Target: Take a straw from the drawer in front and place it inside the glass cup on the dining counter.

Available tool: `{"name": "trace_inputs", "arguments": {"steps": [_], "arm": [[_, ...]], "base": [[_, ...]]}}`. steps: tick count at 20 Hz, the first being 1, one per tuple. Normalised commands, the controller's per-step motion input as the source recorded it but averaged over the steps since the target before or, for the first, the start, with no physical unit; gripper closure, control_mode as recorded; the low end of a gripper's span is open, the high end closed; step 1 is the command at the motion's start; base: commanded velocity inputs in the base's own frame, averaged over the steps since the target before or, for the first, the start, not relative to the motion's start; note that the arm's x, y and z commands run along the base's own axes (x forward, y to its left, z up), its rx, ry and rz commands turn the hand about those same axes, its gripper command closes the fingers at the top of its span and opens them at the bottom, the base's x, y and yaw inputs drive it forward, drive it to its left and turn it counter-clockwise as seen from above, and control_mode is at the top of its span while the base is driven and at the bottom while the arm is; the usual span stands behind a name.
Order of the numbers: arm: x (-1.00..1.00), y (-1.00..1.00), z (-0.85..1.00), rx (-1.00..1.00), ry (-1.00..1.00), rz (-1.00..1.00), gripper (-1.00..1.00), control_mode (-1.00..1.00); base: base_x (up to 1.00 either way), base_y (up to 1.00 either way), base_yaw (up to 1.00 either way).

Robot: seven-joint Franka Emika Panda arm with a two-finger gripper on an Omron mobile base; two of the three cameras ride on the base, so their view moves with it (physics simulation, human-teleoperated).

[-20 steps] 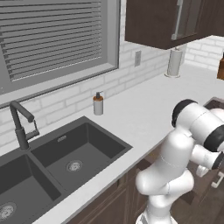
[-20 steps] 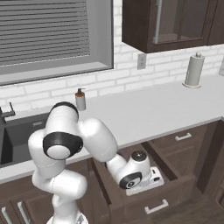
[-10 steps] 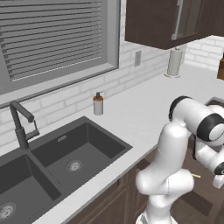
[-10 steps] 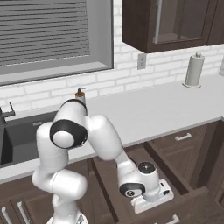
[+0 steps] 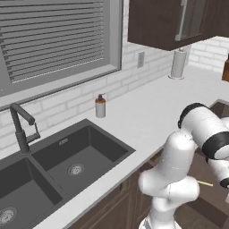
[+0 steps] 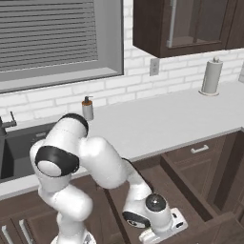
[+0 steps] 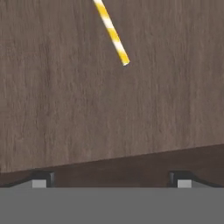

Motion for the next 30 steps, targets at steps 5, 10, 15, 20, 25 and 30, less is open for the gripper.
{"name": "trace_inputs", "arguments": {"steps": [5,10,15,20,25,30], "arm": [[0.31,0.71,0.44,0.04,-0.07,0.00,-1.00,-1.00],[0.75,0.64,0.82,0.00,0.00,0.00,-1.00,-1.00],[0.68,0.18,0.95,0.04,0.09,0.00,-1.00,-1.00],[0.16,0.04,0.21,0.06,0.12,0.00,-1.00,-1.00],[0.08,0.01,-0.25,0.14,0.05,0.00,-1.00,-1.00],[0.12,0.04,-0.44,0.05,0.08,0.00,-1.00,-1.00]], "base": [[0.00,0.00,0.00],[0.00,0.00,0.00],[0.00,0.00,0.00],[0.00,0.00,0.00],[0.00,0.00,0.00],[0.00,0.00,0.00]]}}
